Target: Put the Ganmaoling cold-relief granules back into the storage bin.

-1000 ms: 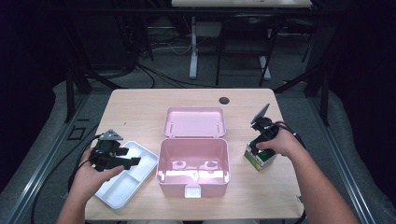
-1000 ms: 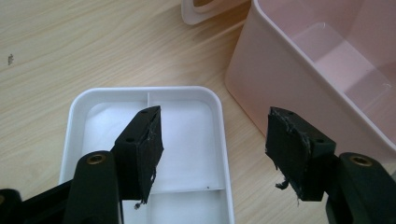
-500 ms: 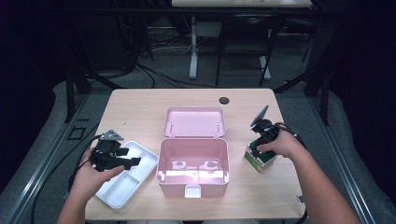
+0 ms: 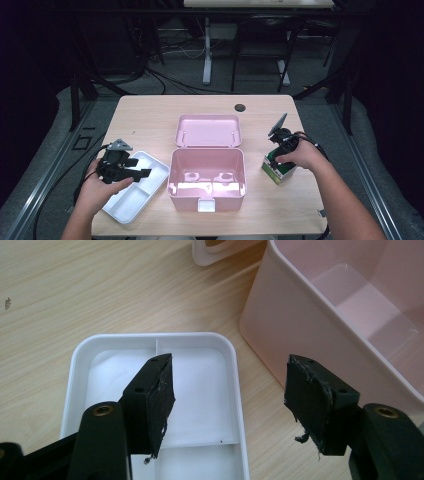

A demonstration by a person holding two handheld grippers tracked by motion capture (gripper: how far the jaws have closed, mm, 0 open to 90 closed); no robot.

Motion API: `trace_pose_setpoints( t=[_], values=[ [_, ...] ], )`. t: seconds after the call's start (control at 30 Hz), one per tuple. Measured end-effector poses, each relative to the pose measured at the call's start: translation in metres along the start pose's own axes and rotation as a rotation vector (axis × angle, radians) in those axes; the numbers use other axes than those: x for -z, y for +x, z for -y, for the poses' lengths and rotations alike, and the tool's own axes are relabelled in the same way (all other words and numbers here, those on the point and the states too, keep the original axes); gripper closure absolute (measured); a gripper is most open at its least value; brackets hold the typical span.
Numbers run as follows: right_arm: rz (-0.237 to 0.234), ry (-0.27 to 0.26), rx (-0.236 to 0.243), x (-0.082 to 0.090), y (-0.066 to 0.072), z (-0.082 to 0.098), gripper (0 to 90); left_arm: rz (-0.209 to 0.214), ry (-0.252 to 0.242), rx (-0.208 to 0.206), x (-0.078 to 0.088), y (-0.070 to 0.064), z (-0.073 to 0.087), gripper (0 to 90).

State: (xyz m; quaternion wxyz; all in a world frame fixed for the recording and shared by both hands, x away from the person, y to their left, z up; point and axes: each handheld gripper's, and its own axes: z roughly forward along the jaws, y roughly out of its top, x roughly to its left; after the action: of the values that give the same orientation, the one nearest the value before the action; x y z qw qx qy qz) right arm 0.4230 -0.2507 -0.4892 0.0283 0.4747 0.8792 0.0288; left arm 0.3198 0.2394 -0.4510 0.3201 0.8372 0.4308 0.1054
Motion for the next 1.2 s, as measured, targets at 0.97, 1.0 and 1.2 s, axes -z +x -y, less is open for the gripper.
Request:
trace_pose_setpoints(
  t=[0.97,1.0,1.2],
  values=[
    [0.015,-0.008,0.066,0.032,0.016,-0.006,15.5,-0.004,-0.007,0.011,0.002,0.005,0.002,36.8],
    [0.012,-0.008,0.07,0.033,0.016,-0.006,15.5,-0.004,-0.008,0.01,0.003,0.005,0.002,36.8],
    [0.013,-0.025,0.086,0.05,0.02,-0.005,15.5,-0.004,-0.008,0.013,0.002,0.005,0.002,36.8]
  ],
)
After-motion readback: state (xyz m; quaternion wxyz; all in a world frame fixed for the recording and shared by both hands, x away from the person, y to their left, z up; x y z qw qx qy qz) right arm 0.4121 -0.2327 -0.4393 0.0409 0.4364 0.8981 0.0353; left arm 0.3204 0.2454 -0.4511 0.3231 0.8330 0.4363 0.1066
